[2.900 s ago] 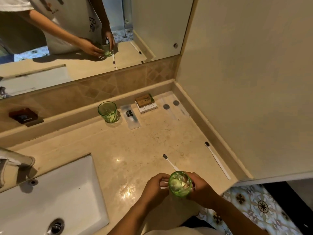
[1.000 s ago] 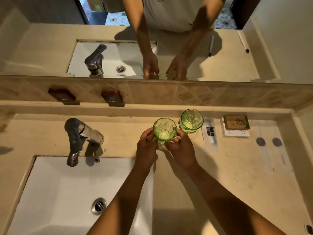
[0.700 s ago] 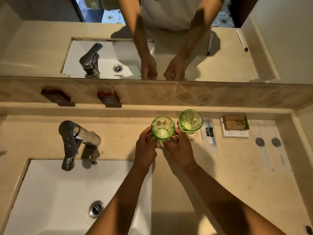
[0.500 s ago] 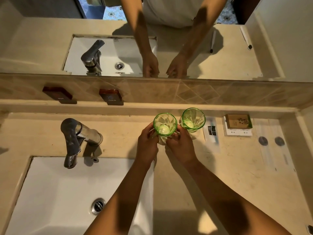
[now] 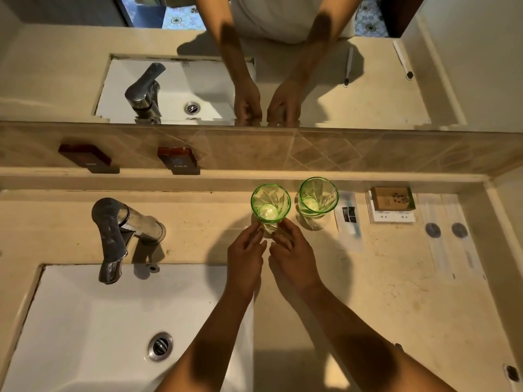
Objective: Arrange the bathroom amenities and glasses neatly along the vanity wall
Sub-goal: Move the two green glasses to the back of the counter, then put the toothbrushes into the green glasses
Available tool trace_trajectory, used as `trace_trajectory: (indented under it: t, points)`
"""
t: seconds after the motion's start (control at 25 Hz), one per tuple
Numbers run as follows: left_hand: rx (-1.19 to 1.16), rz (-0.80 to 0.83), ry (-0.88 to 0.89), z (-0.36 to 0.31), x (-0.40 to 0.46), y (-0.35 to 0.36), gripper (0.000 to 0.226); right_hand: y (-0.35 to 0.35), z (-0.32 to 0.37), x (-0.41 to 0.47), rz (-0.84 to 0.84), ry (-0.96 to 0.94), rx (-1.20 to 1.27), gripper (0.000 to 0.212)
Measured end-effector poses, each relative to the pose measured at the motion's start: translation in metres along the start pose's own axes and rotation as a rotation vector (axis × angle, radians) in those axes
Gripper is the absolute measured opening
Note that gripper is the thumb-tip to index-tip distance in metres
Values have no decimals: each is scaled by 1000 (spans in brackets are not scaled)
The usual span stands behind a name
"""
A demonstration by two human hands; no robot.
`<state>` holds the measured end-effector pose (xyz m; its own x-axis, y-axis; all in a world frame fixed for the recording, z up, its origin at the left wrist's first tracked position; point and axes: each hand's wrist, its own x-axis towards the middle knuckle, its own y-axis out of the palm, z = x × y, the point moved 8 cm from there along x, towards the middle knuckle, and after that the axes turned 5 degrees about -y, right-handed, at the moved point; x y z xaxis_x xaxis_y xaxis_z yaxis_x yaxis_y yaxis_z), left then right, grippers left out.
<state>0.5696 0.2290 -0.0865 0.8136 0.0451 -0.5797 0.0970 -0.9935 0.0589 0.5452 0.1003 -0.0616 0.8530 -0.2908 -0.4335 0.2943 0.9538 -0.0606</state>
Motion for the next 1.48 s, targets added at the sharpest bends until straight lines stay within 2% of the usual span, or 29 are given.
trace_trajectory:
  t: [0.24, 0.6, 0.68, 0.76, 0.88, 0.96, 1.08, 1.16, 1.24, 1.4, 1.48]
  points:
    - [44, 16, 9, -9, 11, 11, 44, 1, 14, 13, 5, 0, -7, 62]
    - [107, 34, 54, -10, 17, 12, 40, -3, 9, 15, -18, -33, -69, 53]
    - [210, 13, 90, -8, 14, 11, 40, -9, 7, 12, -19, -36, -98, 51]
    - [409, -8, 180, -7, 4, 9, 41, -20, 3, 3, -41, -43, -132, 47]
    - [772, 38, 333, 11, -22, 13, 44, -53, -12, -20, -100, -98, -269, 36]
    - [1098, 102, 464, 33, -37, 24, 50, -82, -24, -41, -123, -74, -319, 30]
    - [1412, 109, 549, 46, -52, 40, 55, -140, -35, -76, -210, -128, -579, 19]
    - [1459, 112, 549, 48, -61, 52, 57, -188, -46, -106, -318, -116, -661, 11]
    - [1471, 118, 565, 57, -64, 61, 62, -233, -66, -138, -427, -17, -609, 13]
    - [1449, 168, 426, 74, -66, 71, 73, -305, -94, -200, -590, 117, -686, 20]
    - [1469, 151, 448, 77, -67, 77, 73, -342, -104, -228, -689, 178, -797, 27]
